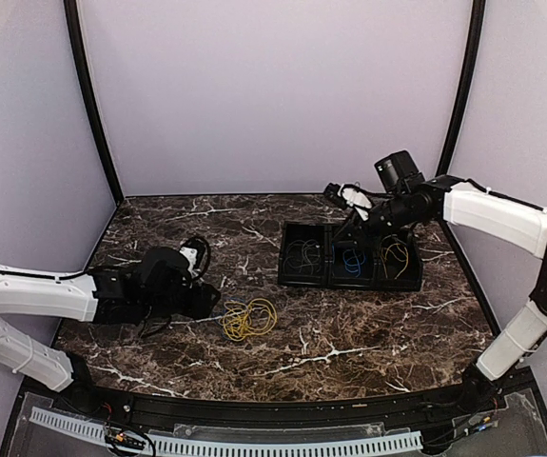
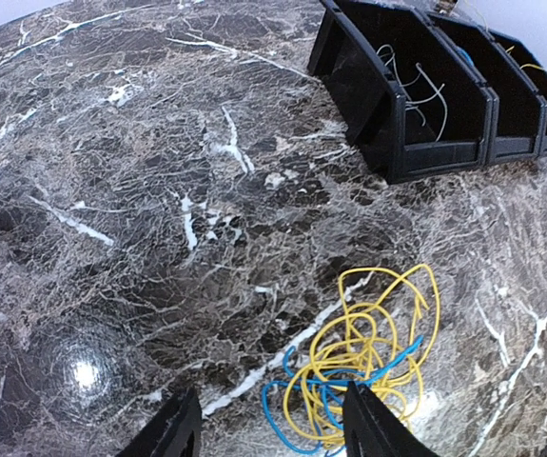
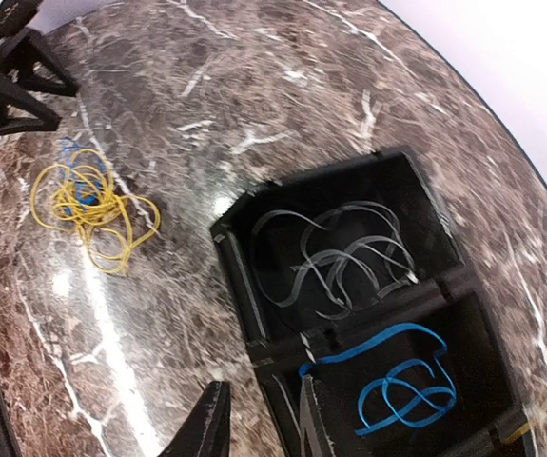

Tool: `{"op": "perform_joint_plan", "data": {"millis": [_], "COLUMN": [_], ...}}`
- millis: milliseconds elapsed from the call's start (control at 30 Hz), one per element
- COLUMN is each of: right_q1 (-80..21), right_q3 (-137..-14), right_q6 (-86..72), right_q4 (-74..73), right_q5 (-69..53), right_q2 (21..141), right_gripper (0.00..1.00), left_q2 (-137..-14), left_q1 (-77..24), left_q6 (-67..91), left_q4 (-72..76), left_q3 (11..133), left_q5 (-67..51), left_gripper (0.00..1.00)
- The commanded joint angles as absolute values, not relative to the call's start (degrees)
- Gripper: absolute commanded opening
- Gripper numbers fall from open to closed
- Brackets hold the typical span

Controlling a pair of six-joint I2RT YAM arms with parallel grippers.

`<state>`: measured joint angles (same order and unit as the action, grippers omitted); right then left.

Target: Untangle the cables

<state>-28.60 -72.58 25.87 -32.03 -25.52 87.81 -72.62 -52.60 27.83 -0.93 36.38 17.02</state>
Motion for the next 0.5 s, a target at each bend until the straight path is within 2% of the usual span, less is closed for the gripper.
{"op": "perform_joint_plan", "data": {"millis": [0,267,467], "right_q1": [-37.3,-49.6,-51.3], "right_q3": [-74.4,-84.4,-94.7], "right_q6": [28.5,27.7,26.3], "right_q4": [-29.3,-29.7,-31.9], "right_q5": [-28.3,-25.1,-21.0], "right_q2": [92.7,110.5,120.9], "right_gripper": [0.31,0.41,0.43], "left_q2": [-68.7,-62.0,-59.4], "left_q1": [-52.3,-52.2,-52.1], "left_q6": [33.5,35.8,35.2], "left_q4": [-0.3,2.6,0.4], "left_q3": [35.3,32.4,32.7], "left_q5": [14.7,13.5,13.2], "left_gripper": [0.54,0.54,0.54]}}
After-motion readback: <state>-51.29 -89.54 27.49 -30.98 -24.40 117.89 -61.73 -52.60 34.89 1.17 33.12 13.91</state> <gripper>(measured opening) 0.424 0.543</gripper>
